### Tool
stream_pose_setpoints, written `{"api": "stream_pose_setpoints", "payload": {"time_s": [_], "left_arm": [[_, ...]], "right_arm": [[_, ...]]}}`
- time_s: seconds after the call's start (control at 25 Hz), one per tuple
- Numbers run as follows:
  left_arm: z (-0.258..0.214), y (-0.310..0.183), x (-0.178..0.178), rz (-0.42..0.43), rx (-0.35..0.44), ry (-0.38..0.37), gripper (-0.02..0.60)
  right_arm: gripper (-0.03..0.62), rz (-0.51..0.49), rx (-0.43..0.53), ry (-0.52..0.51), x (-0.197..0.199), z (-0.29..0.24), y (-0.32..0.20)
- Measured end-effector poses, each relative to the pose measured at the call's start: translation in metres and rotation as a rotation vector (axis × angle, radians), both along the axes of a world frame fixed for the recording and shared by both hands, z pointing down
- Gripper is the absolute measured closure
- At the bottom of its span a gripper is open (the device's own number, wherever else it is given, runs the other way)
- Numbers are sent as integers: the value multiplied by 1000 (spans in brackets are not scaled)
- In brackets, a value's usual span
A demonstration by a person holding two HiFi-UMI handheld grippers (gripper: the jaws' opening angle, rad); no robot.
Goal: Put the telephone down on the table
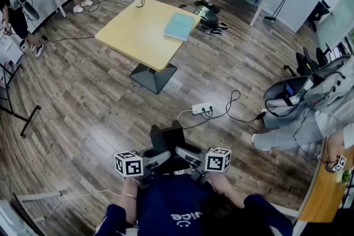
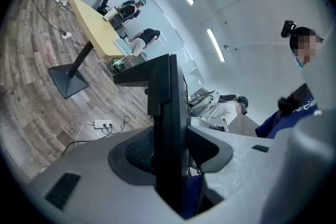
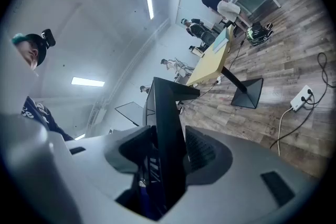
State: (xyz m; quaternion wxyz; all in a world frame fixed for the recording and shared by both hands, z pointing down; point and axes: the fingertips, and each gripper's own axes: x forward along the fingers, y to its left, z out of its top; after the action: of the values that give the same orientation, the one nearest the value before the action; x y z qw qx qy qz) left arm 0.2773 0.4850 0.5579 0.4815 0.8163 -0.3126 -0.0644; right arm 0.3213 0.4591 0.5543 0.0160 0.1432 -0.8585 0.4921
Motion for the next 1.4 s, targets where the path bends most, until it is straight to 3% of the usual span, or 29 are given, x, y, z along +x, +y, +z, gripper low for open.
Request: {"api": "stream_pose_setpoints", "payload": {"time_s": [0.96,1.2,1.4], "left_arm": [[1,-44,-117,131,32,5,391],[9,-47,-133,113,11,16,391],[12,-74,-151,47,6,3,390]], "right_arm": [[372,126,25,15,-114,0,-38],[372,111,1,30,-130,8,-42],[372,40,-11,20,-149,14,-72]]}}
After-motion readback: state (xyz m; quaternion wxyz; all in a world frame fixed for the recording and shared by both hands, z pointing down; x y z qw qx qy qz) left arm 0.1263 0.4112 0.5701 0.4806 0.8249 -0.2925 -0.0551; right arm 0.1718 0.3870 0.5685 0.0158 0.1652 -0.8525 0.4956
